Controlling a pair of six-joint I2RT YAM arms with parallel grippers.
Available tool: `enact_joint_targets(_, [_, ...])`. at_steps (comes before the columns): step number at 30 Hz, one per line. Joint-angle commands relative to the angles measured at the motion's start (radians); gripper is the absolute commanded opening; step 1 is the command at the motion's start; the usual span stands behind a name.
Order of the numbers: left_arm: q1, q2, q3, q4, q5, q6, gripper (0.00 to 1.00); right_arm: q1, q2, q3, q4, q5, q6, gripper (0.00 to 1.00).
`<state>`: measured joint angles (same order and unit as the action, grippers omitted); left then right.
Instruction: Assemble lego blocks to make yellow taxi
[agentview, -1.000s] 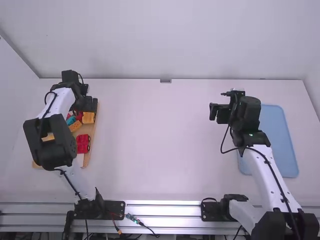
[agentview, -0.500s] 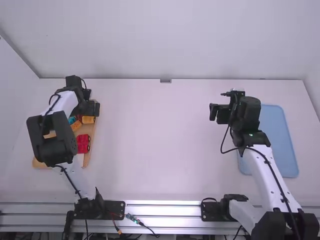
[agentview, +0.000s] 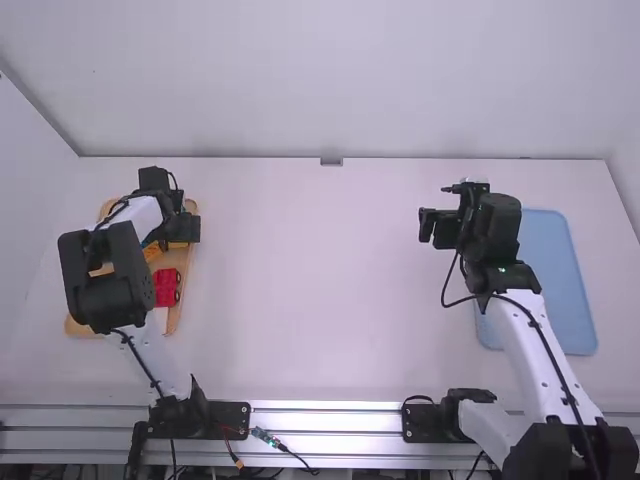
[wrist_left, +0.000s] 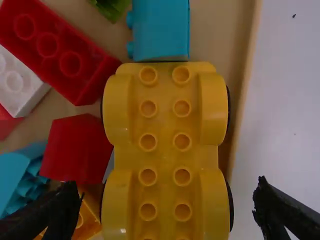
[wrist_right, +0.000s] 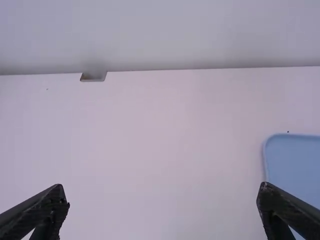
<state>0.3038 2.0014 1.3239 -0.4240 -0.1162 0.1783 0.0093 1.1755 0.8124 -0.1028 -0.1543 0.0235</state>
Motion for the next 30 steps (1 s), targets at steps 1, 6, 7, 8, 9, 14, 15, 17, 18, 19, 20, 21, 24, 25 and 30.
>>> enact_joint_targets(1, [0.006,0.010,-0.019,0.006,-0.005,-0.018,0.87,0.004,0.010,0.039,-0.002,-0.002,0.003,0.99])
enact_joint_targets(6, [0.006,0.010,-0.021,0.011,-0.008,-0.021,0.70,-0.005,0.010,0.039,-0.002,-0.001,0.002,0.99])
enact_joint_targets(7, [0.006,0.010,-0.021,0.013,-0.008,-0.027,0.70,-0.005,0.010,0.039,-0.002,-0.002,0.002,0.99])
enact_joint_targets(8, [0.006,0.010,-0.021,0.015,-0.008,-0.029,0.70,-0.005,0.010,0.039,-0.003,-0.002,0.003,0.99])
enact_joint_targets(9, [0.007,0.010,-0.021,0.022,-0.008,-0.028,0.70,-0.005,0.010,0.039,-0.004,-0.002,0.002,0.99])
enact_joint_targets(14, [0.013,0.010,-0.032,0.061,-0.006,-0.024,0.75,-0.005,0.010,0.039,-0.010,-0.002,-0.005,0.99])
enact_joint_targets(15, [0.012,0.010,-0.034,0.063,-0.004,-0.024,0.75,-0.004,0.010,0.039,-0.010,-0.001,-0.005,0.99])
enact_joint_targets(17, [0.011,0.010,-0.038,0.067,-0.005,-0.024,0.76,-0.003,0.010,0.039,-0.008,-0.002,-0.005,0.99])
enact_joint_targets(18, [0.011,0.010,-0.039,0.067,-0.008,-0.024,0.76,-0.004,0.010,0.039,-0.009,-0.002,-0.005,0.99])
enact_joint_targets(19, [0.011,0.010,-0.039,0.067,-0.008,-0.024,0.76,-0.004,0.010,0.039,-0.009,-0.002,-0.005,0.99])
enact_joint_targets(20, [0.011,0.010,-0.040,0.071,-0.007,-0.016,0.77,-0.004,0.010,0.039,-0.008,-0.002,-0.004,0.99])
enact_joint_targets(21, [0.011,0.010,-0.046,0.078,-0.004,-0.005,0.77,-0.003,0.010,0.039,-0.008,-0.002,-0.005,0.99])
enact_joint_targets(24, [0.011,0.010,-0.061,0.091,-0.005,-0.011,0.77,-0.004,0.010,0.039,-0.006,-0.002,-0.005,0.99])
enact_joint_targets(25, [0.011,0.010,-0.067,0.099,-0.005,-0.017,0.76,-0.003,0.010,0.039,-0.006,-0.002,-0.005,0.99])
enact_joint_targets(30, [0.011,0.010,-0.068,0.116,-0.008,-0.018,0.71,-0.004,0.010,0.039,-0.007,-0.002,-0.005,0.99])
